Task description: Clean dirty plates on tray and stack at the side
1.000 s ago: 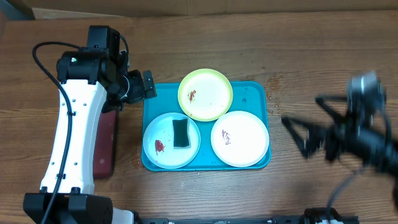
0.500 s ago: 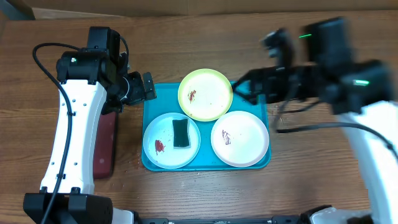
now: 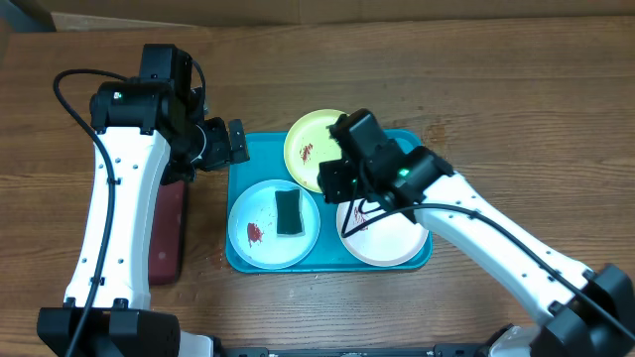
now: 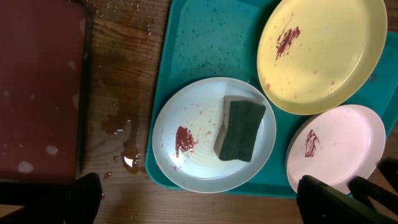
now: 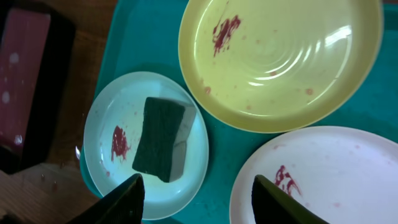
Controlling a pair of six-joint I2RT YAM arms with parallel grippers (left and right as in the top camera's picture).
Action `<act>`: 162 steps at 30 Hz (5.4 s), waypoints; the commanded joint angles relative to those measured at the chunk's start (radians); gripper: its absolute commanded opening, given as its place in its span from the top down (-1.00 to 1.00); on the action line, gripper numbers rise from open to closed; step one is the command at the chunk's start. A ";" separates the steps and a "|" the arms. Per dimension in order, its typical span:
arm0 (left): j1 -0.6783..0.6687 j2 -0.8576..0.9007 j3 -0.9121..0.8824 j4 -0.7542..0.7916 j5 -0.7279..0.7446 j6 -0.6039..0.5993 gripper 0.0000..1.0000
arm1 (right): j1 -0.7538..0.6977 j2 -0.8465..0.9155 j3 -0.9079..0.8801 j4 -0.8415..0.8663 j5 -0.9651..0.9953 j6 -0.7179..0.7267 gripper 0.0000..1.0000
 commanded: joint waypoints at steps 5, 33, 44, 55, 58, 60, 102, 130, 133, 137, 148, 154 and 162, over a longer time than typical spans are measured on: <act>0.002 0.009 0.002 0.000 -0.003 0.020 -0.99 | 0.006 0.163 -0.008 0.053 -0.065 -0.027 -0.22; 0.002 0.009 0.002 0.001 -0.003 0.020 -1.00 | 0.077 0.335 -0.016 0.158 0.006 -0.029 0.05; 0.002 0.009 0.002 0.000 0.005 0.020 -1.00 | 0.078 0.377 -0.016 0.148 0.036 -0.027 0.28; -0.025 0.010 -0.096 0.050 0.103 0.091 -1.00 | 0.078 0.378 -0.016 0.150 0.036 -0.027 0.65; -0.025 0.010 -0.191 0.116 0.160 0.092 -1.00 | 0.078 0.378 -0.016 0.156 0.024 -0.027 0.74; -0.025 0.011 -0.256 0.173 0.227 0.113 -1.00 | 0.078 0.378 -0.016 0.157 0.011 -0.027 0.76; -0.148 0.217 -0.525 0.519 0.233 0.100 -0.48 | 0.077 0.378 -0.016 0.160 -0.001 -0.027 0.71; -0.210 0.222 -0.528 0.561 0.170 -0.004 -0.11 | 0.077 0.378 -0.016 0.149 -0.001 -0.027 0.77; -0.210 0.224 -0.530 0.562 0.170 -0.004 -0.30 | 0.077 0.378 -0.016 0.149 -0.001 -0.028 0.77; -0.210 0.224 -0.533 0.562 0.170 -0.004 -0.32 | 0.077 0.378 -0.016 0.149 -0.001 -0.028 0.77; -0.210 0.224 -0.567 0.586 0.169 -0.011 0.48 | 0.077 0.378 -0.016 0.149 -0.001 -0.028 0.77; -0.210 0.224 -0.570 0.578 0.073 -0.053 0.92 | 0.077 0.378 -0.016 0.148 -0.001 -0.028 0.77; -0.208 0.224 -0.611 0.555 -0.130 -0.084 0.92 | 0.077 0.378 -0.016 0.144 0.000 -0.028 0.78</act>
